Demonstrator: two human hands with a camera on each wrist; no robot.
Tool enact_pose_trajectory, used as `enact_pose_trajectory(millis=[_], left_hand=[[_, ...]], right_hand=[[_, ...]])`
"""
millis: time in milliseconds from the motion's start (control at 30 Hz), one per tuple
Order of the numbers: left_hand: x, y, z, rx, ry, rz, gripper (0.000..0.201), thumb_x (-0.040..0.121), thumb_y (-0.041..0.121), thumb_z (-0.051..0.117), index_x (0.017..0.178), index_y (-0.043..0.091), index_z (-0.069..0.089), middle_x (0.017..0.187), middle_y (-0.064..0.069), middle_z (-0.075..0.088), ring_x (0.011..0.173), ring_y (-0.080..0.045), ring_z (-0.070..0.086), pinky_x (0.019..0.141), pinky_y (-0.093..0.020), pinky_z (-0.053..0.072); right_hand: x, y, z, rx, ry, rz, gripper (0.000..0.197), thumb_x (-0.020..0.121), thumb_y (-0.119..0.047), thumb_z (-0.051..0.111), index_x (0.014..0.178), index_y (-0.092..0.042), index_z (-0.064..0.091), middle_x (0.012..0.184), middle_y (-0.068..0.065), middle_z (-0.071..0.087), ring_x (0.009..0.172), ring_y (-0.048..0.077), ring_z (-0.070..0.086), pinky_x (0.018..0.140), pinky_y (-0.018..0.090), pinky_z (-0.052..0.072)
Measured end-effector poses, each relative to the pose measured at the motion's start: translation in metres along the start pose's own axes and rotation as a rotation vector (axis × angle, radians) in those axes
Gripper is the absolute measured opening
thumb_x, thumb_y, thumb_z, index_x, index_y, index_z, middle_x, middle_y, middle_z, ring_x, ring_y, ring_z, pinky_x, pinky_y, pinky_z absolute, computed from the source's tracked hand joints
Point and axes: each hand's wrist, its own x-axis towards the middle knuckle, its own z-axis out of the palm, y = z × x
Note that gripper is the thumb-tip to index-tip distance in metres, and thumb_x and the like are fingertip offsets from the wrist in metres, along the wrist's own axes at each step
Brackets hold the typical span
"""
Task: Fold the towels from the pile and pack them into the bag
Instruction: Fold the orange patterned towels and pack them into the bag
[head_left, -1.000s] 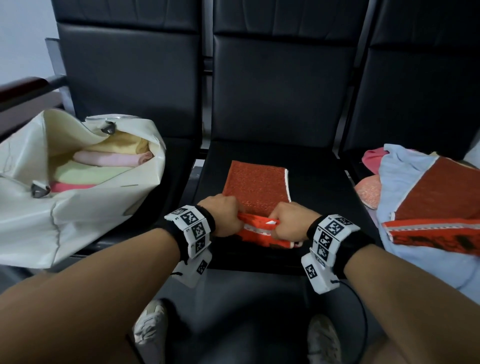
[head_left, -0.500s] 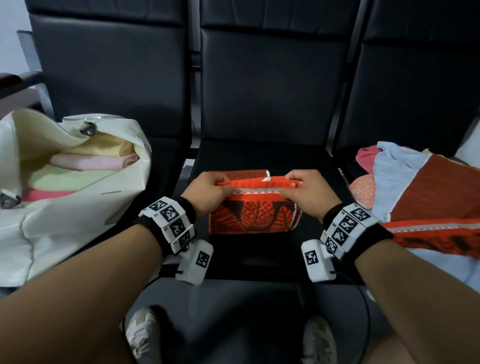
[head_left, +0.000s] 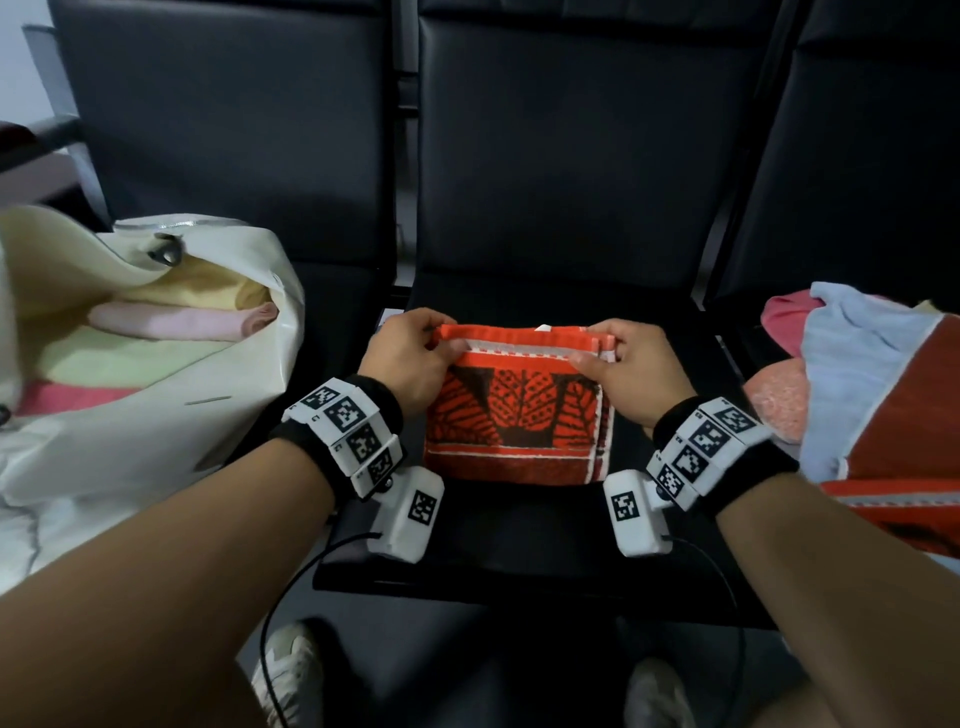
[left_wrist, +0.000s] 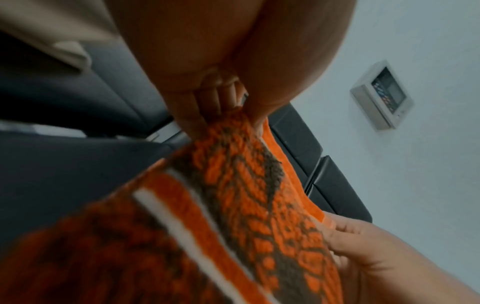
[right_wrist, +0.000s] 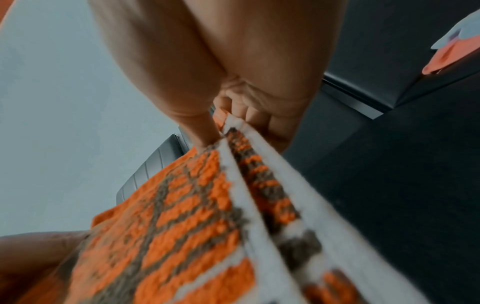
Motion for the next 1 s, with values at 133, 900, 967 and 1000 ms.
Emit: enact_pose_trajectory(millis=[133,900,967,1000], left_hand=[[0.004,0.001,0.007,-0.184,0.017,-0.153,0.028,0.102,0.035,0.061,0.087,0.014,0.071,0.076,0.001,0.07,0.069,-0.013,0.068,0.066,-0.025,0.057],[0.015,-0.026,0.02,-0.317,-0.05,-0.305,0.012,0.096,0.013,0.068,0.093,0.024,0.074,0.094,-0.005,0.079,0.093,-0.027,0.075,0.093,-0.051,0.058],[0.019,-0.027,0.023,-0.319,-0.035,-0.302,0.014,0.098,0.014,0.065,0.093,0.025,0.073,0.093,-0.004,0.078,0.093,-0.026,0.075,0.092,-0.051,0.059],[0.021,-0.027,0.023,-0.318,-0.034,-0.303,0.016,0.099,0.014,0.064,0.093,0.026,0.072,0.092,-0.003,0.078,0.092,-0.026,0.075,0.092,-0.05,0.059]], right_hand=[[0.01,0.002,0.005,0.046,0.063,0.016,0.01,0.092,-0.019,0.072,0.088,-0.027,0.068,0.089,-0.001,0.075,0.085,0.017,0.074,0.084,0.046,0.061],[0.018,0.009,0.019,0.078,-0.21,0.209,0.016,0.089,-0.005,0.074,0.103,-0.011,0.071,0.097,0.004,0.078,0.091,0.019,0.076,0.091,0.047,0.059],[0.02,0.011,0.023,0.063,-0.166,0.197,0.009,0.091,-0.008,0.071,0.098,-0.013,0.073,0.095,0.003,0.078,0.09,0.02,0.075,0.09,0.048,0.059],[0.021,0.012,0.025,0.044,-0.156,0.192,0.008,0.093,-0.01,0.07,0.097,-0.015,0.073,0.095,0.003,0.078,0.09,0.021,0.075,0.09,0.048,0.059]])
